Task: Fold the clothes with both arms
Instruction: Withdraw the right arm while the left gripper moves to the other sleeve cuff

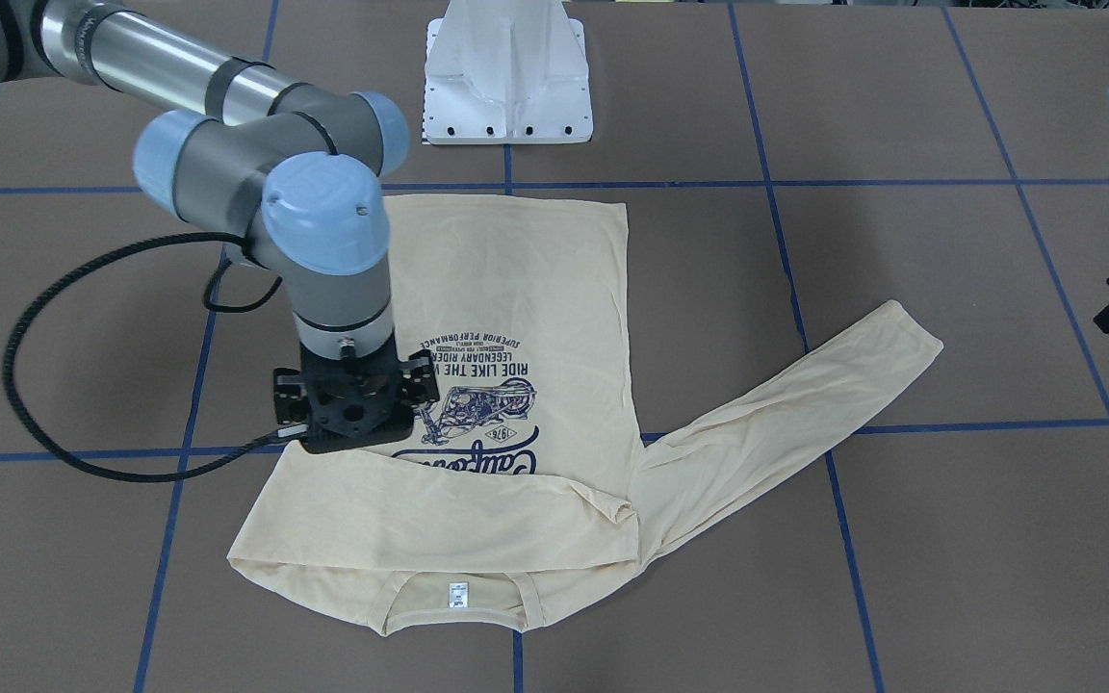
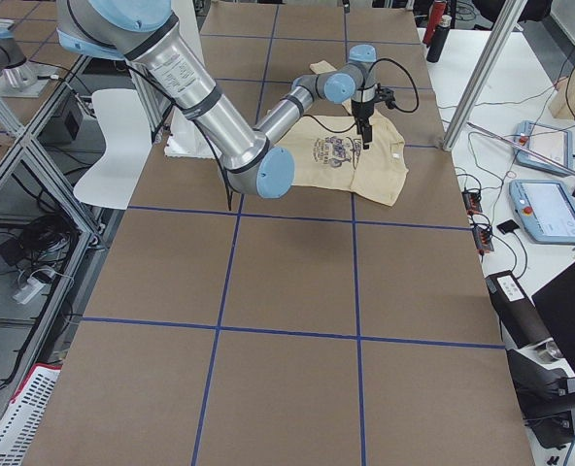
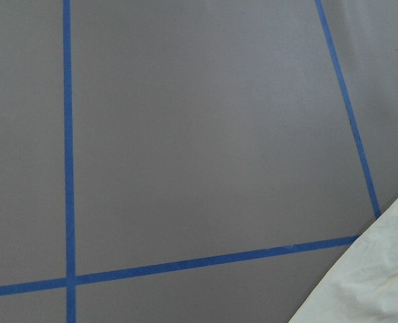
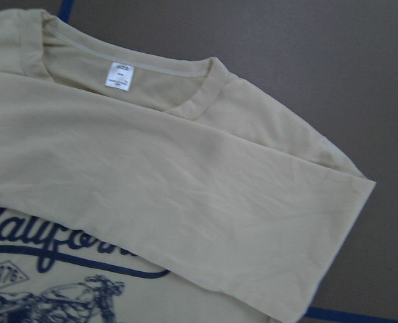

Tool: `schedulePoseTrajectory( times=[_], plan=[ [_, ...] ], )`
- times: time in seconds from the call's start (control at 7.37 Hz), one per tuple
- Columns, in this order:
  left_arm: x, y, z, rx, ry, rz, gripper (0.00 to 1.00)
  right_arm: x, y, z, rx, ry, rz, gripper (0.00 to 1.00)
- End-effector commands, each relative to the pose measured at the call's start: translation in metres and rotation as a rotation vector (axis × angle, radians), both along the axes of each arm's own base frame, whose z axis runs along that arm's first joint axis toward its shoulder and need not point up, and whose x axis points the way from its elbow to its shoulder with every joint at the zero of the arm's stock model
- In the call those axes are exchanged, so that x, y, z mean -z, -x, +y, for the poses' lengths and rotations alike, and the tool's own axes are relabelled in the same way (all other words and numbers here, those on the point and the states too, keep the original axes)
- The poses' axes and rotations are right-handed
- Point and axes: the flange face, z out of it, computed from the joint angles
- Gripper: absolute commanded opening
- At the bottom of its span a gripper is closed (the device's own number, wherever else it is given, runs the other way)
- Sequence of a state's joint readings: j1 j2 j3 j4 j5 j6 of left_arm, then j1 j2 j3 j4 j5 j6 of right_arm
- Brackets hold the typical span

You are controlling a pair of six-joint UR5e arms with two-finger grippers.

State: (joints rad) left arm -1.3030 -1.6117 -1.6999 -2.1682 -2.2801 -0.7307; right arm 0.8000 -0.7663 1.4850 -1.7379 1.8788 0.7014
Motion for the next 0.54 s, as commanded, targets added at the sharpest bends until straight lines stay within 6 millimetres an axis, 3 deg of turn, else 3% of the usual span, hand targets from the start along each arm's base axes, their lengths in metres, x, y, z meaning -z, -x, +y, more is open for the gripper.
schedulePoseTrajectory(
  times=[0.0, 0.14, 0.27, 0.41],
  plan=[
    [0.027, -0.063, 0.028, 0.091, 0.077, 0.007, 0.99, -0.039, -0.096, -0.001, 0.088, 0.013, 0.088, 1.00],
    [0.022, -0.093, 0.042, 0.109, 0.107, -0.011, 0.99, -0.073, -0.162, 0.000, 0.119, 0.047, 0.012, 1.00],
    [0.010, -0.118, 0.063, 0.142, 0.111, 0.000, 0.99, -0.093, -0.219, 0.000, 0.130, 0.077, -0.065, 1.00],
    [-0.012, -0.120, 0.091, 0.148, 0.115, 0.015, 0.99, -0.111, -0.253, 0.015, 0.113, 0.115, -0.121, 1.00]
  ],
)
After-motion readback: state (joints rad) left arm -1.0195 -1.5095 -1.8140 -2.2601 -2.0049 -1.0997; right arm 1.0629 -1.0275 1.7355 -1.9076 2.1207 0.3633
